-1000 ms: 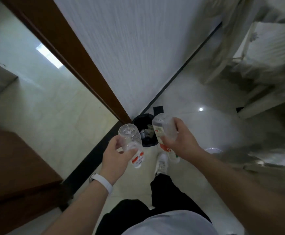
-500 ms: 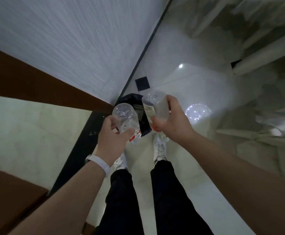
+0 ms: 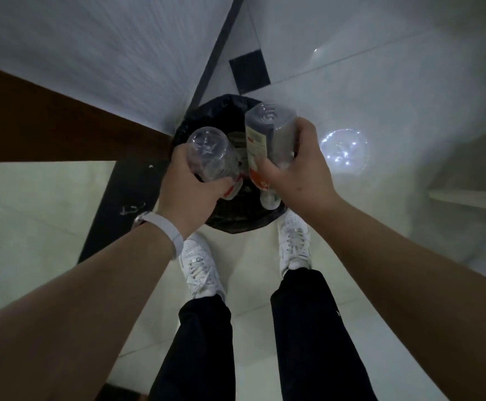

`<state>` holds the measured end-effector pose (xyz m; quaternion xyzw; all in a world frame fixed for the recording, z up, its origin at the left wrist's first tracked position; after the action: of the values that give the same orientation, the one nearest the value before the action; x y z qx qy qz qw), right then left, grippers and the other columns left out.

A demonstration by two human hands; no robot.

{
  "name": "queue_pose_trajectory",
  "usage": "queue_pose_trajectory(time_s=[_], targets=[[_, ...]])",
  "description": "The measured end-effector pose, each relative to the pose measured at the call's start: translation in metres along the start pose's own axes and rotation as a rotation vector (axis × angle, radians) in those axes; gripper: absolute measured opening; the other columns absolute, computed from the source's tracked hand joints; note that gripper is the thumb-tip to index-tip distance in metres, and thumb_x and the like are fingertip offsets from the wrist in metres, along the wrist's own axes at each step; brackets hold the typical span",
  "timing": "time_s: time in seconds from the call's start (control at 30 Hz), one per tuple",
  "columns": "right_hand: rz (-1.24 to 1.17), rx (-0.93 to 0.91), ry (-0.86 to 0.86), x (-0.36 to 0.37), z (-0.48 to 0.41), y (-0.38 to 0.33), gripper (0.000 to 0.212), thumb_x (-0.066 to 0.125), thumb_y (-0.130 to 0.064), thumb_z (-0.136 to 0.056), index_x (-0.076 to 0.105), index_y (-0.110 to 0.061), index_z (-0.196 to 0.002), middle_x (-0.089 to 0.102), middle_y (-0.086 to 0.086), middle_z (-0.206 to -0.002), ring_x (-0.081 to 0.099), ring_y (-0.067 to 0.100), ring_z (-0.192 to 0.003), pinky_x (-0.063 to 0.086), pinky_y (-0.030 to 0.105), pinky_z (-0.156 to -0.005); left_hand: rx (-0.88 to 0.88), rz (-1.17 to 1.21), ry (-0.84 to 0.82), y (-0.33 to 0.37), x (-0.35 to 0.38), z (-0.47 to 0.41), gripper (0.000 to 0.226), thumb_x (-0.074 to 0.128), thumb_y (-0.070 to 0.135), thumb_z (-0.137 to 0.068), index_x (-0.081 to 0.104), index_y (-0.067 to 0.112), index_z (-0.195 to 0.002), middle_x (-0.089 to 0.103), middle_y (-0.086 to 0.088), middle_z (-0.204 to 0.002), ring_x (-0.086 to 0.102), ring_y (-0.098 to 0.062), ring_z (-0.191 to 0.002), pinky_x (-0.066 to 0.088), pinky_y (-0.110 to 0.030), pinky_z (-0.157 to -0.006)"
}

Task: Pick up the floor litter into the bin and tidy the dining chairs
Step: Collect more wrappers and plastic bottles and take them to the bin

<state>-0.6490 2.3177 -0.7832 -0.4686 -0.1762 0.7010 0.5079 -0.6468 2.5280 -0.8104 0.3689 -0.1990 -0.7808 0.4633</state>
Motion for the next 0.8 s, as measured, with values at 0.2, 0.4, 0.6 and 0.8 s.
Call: queue_pose_trajectory(time_s=[0.2, 0.4, 0.6, 0.8], targets=[[0.059, 0.022, -0.081, 0.039, -0.033, 0.053, 0.058, 0.077, -0.032, -0.08, 0.038, -0.034, -0.122, 0.054, -0.022, -0.108, 0.056, -0.002, -0.1, 0.043, 0.004, -0.072, 0.006, -0.038, -0.009, -0.044, 0.029, -0.033, 0.058, 0.082, 0.026, -0.079, 0.046, 0.033, -0.124, 0.057, 0.023, -0.115, 0.055, 0.007, -0.107, 0.046, -0.021, -0.093], [0.211, 0.029, -0.096, 0.031, -0.037, 0.058, 0.072, 0.067, -0.044, -0.086, 0.036, -0.02, -0.146, 0.05, -0.003, -0.139, 0.05, 0.011, -0.125, 0.045, 0.034, -0.103, 0.092, -0.084, -0.014, -0.026, 0.026, -0.031, 0.058, 0.067, 0.03, -0.092, 0.04, 0.025, -0.144, 0.045, 0.012, -0.143, 0.041, -0.009, -0.136, 0.038, -0.039, -0.114], [0.357, -0.043, -0.107, -0.021, -0.014, -0.003, 0.054, 0.058, -0.04, -0.093, 0.044, -0.021, -0.142, 0.048, -0.001, -0.138, 0.052, 0.016, -0.117, 0.042, 0.029, -0.09, 0.282, -0.362, -0.08, 0.056, -0.007, 0.007, 0.059, 0.062, 0.027, -0.095, 0.041, 0.017, -0.149, 0.037, -0.004, -0.155, 0.034, -0.017, -0.142, 0.03, -0.033, -0.116], [0.614, -0.206, -0.116, -0.069, 0.042, -0.114, 0.054, 0.057, -0.04, -0.094, 0.047, -0.015, -0.141, 0.05, 0.005, -0.139, 0.048, 0.027, -0.123, 0.043, 0.039, -0.094, 0.472, -0.624, -0.071, 0.158, -0.059, 0.07, 0.056, 0.052, 0.04, -0.092, 0.051, 0.014, -0.142, 0.051, -0.007, -0.144, 0.048, -0.027, -0.13, 0.044, -0.048, -0.105]])
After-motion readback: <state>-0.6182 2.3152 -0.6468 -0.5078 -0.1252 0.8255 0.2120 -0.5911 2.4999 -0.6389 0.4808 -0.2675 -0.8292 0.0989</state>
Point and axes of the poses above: each hand's wrist, its own z-axis away from the middle knuckle, its own x-axis out of the palm, y = z × x, the point moved 9 cm from there along -z, towards the middle knuckle
